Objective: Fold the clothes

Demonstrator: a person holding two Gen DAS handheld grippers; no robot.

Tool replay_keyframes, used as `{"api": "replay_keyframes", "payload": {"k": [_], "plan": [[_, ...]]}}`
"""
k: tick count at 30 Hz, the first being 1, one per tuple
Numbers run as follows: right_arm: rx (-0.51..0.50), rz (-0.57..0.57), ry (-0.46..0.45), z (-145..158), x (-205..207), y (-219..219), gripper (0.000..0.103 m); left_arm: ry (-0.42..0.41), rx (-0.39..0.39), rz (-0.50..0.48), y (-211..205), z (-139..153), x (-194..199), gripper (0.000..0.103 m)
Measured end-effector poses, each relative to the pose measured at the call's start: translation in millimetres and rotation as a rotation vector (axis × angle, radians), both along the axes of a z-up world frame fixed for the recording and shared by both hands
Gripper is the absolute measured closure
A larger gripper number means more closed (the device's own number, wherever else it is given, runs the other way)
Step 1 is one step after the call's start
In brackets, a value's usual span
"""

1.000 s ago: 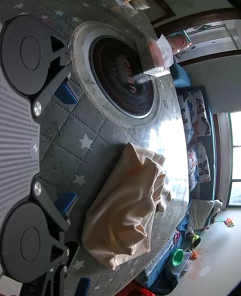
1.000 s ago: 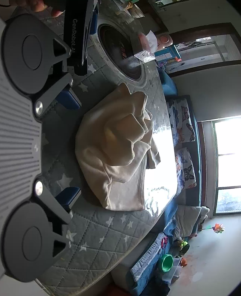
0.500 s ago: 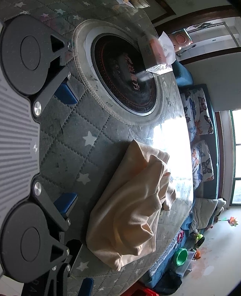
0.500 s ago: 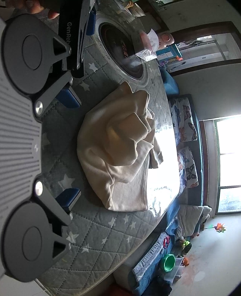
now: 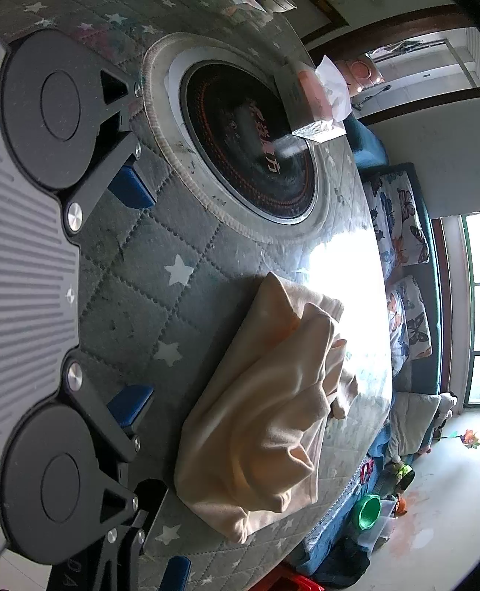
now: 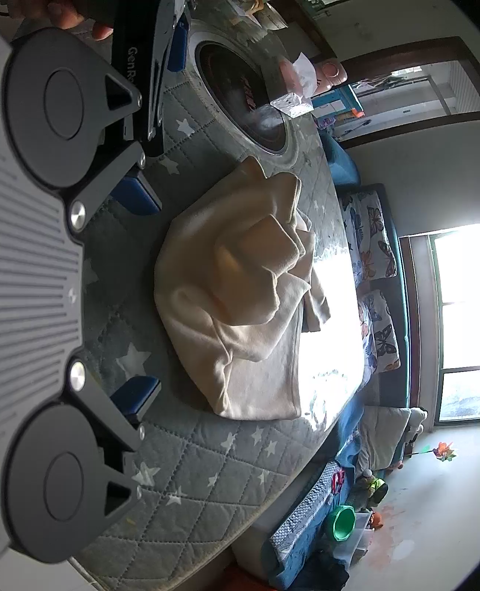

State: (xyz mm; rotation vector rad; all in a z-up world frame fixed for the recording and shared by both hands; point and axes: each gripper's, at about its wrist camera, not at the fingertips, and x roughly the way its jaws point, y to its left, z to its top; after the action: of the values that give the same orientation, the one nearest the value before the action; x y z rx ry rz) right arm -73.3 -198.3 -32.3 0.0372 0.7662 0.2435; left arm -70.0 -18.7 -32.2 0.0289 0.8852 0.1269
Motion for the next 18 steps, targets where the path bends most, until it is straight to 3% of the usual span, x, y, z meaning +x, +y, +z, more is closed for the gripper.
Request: {"api": "replay_keyframes", "payload": {"k": [18], "plan": [[0.003,-0.008,0.026,-6.7,10.9,-1.6,0.007,0.026,0.006,-0.002,-1.1,-6.4,10.1,0.000]]}}
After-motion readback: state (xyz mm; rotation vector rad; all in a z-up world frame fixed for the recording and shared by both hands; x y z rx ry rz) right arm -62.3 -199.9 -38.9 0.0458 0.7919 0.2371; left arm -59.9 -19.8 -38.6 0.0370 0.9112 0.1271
